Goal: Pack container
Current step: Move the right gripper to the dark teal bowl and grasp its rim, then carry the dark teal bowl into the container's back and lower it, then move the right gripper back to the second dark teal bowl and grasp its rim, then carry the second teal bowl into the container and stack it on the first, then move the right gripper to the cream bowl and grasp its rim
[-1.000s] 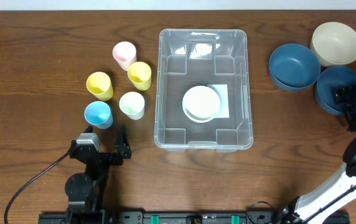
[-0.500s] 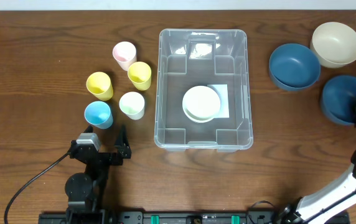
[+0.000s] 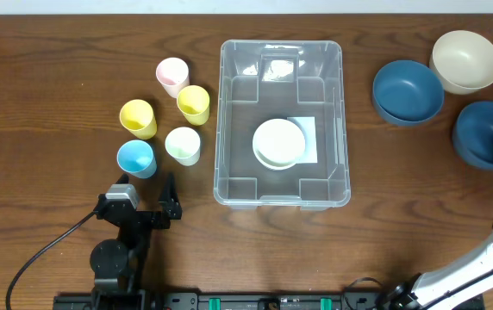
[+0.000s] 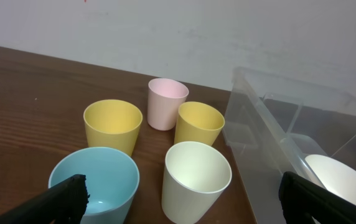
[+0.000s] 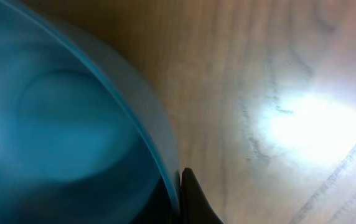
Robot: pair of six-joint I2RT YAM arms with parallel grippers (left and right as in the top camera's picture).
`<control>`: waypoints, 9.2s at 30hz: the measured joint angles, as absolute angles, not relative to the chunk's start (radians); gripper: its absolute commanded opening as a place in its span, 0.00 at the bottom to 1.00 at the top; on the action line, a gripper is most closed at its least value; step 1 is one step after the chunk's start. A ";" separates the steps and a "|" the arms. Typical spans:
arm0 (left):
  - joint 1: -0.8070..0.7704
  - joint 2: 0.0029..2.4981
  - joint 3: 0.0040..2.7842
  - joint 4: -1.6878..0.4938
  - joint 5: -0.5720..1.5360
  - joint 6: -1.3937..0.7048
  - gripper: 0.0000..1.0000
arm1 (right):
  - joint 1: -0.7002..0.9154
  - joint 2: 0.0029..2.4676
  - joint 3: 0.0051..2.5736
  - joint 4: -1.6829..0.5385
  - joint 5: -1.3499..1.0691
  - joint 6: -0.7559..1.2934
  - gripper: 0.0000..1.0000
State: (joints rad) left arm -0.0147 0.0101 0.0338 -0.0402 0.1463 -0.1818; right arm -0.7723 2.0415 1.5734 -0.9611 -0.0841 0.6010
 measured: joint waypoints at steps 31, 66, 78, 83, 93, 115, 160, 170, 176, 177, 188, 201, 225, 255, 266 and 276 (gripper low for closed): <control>-0.015 0.010 0.034 -0.040 0.146 -0.182 0.98 | 0.206 1.774 1.805 -0.772 -0.109 0.507 0.01; -0.015 0.010 0.034 -0.040 0.146 -0.182 0.98 | 0.276 2.006 1.735 -0.788 -0.040 0.567 0.01; -0.015 0.010 0.034 -0.040 0.146 -0.182 0.98 | 0.277 2.006 1.611 -0.680 -0.049 0.575 0.01; -0.015 0.010 0.034 -0.040 0.146 -0.182 0.98 | 0.276 2.006 1.564 -0.668 -0.045 0.590 0.01; -0.015 0.010 0.034 -0.040 0.146 -0.182 0.98 | 0.276 2.006 1.547 -0.664 -0.060 0.606 0.03; -0.015 0.010 0.034 -0.040 0.146 -0.182 0.98 | 0.288 2.003 1.552 -0.691 -0.128 0.616 0.47; -0.015 0.010 0.034 -0.040 0.146 -0.182 0.98 | -0.237 2.033 1.609 -0.947 0.065 0.634 0.86; -0.015 0.010 0.034 -0.040 0.146 -0.182 0.98 | -0.259 2.099 1.609 -0.937 0.052 0.641 0.50; -0.015 0.010 0.034 -0.040 0.146 -0.182 0.98 | -0.276 2.107 1.609 -0.938 0.048 0.638 0.13; -0.015 0.010 0.034 -0.040 0.146 -0.182 0.98 | -0.278 2.107 1.609 -0.936 0.046 0.636 0.03; -0.015 0.010 0.034 -0.040 0.146 -0.182 0.98 | -0.296 2.106 1.613 -0.925 -0.020 0.623 0.01; -0.015 0.010 0.034 -0.040 0.146 -0.182 0.98 | -0.456 1.726 1.609 -0.915 -0.442 0.486 0.01; -0.015 0.010 0.034 -0.040 0.146 -0.182 0.98 | 0.246 1.764 1.628 -0.802 -0.160 0.587 0.01; -0.015 0.010 0.034 -0.040 0.146 -0.182 0.98 | 0.274 2.004 1.630 -0.775 -0.148 0.581 0.66; -0.015 0.010 0.034 -0.040 0.146 -0.182 0.98 | 0.240 1.905 1.905 -0.979 0.011 0.522 0.99; -0.015 0.010 0.034 -0.040 0.146 -0.182 0.98 | -0.156 1.810 1.948 -1.030 0.193 0.556 0.99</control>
